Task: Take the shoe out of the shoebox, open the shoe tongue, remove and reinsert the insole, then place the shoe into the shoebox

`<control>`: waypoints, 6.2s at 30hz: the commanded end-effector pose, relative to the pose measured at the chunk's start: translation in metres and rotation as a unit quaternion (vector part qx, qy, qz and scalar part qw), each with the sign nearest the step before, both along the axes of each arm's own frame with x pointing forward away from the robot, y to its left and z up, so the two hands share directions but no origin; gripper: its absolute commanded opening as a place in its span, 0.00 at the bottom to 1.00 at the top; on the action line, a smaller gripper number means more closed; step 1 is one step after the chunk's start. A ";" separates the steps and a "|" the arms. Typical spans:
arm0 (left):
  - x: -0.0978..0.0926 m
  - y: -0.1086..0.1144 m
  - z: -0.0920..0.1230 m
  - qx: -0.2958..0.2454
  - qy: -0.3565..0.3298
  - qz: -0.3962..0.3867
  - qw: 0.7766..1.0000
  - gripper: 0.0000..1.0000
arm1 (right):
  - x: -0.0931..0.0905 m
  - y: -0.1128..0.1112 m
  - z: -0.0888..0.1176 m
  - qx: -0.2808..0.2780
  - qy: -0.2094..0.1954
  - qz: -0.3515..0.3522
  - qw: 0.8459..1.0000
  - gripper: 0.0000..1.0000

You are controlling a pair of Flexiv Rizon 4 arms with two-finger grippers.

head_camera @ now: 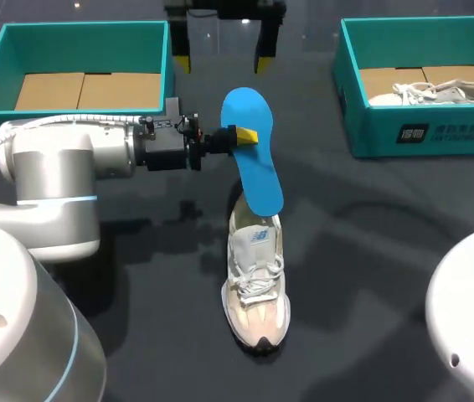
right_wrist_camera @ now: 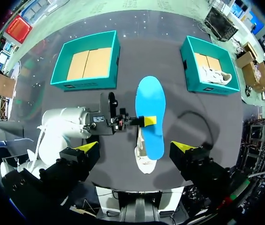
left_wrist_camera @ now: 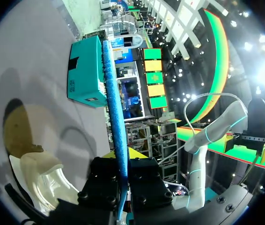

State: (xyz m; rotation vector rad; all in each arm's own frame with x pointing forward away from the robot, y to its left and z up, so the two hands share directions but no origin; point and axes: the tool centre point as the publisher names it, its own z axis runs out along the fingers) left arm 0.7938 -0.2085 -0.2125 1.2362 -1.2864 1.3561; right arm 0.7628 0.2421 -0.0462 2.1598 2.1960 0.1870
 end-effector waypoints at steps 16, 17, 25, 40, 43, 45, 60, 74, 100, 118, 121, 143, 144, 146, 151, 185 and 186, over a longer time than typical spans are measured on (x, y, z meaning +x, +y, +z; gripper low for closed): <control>0.000 -0.001 -0.001 0.000 0.000 0.001 1.000 0.00 | 0.005 -0.064 -0.016 0.231 0.009 -0.038 0.972 1.00; 0.000 -0.001 -0.001 0.000 0.000 0.001 1.000 0.00 | 0.005 -0.067 -0.018 0.251 0.014 -0.040 0.967 1.00; 0.000 -0.001 -0.001 0.000 0.000 0.001 1.000 0.00 | 0.007 -0.084 -0.029 0.337 0.034 -0.051 0.939 1.00; 0.000 -0.001 -0.001 0.000 0.000 0.001 1.000 0.00 | 0.015 -0.103 -0.059 0.473 0.068 -0.045 0.877 1.00; 0.000 -0.001 -0.001 0.000 0.000 0.001 1.000 0.00 | 0.015 -0.104 -0.063 0.494 0.067 -0.044 0.866 1.00; 0.000 -0.001 -0.001 0.000 0.000 0.001 1.000 0.00 | 0.015 -0.106 -0.067 0.509 0.067 -0.048 0.857 1.00; 0.000 -0.001 -0.001 0.000 0.000 0.001 1.000 0.00 | 0.015 -0.105 -0.091 0.580 0.067 -0.044 0.811 1.00; 0.000 -0.001 -0.001 0.000 0.000 0.001 1.000 0.00 | 0.020 -0.101 -0.108 0.590 0.084 -0.048 0.802 1.00; 0.014 0.032 0.041 0.007 -0.422 0.041 0.906 0.00 | 0.019 -0.102 -0.119 0.626 0.085 -0.017 0.775 1.00; 0.012 0.038 0.057 0.031 -0.713 0.023 0.700 0.00 | 0.019 -0.102 -0.119 0.626 0.085 -0.017 0.775 1.00; 0.012 0.038 0.057 0.031 -0.713 0.023 0.700 0.00 | 0.019 -0.102 -0.119 0.626 0.085 -0.017 0.775 1.00; 0.009 0.051 0.067 0.030 -0.882 -0.083 0.463 0.00 | 0.019 -0.102 -0.119 0.626 0.085 -0.017 0.775 1.00; 0.009 0.051 0.067 0.030 -0.882 -0.083 0.463 0.00 | 0.019 -0.102 -0.119 0.626 0.085 -0.017 0.775 1.00; 0.009 0.051 0.067 0.030 -0.882 -0.083 0.463 0.00 | 0.019 -0.102 -0.119 0.626 0.085 -0.017 0.775 1.00; 0.017 0.047 0.059 0.042 -0.915 -0.084 0.393 0.00 | 0.019 -0.102 -0.119 0.626 0.085 -0.017 0.775 1.00; 0.034 0.036 0.032 0.119 -0.988 -0.027 0.097 0.00 | 0.015 -0.095 -0.128 0.665 0.056 0.030 0.744 1.00; 0.036 0.036 0.032 0.117 -0.988 -0.025 0.095 0.00 | 0.014 -0.093 -0.129 0.667 0.056 0.028 0.742 1.00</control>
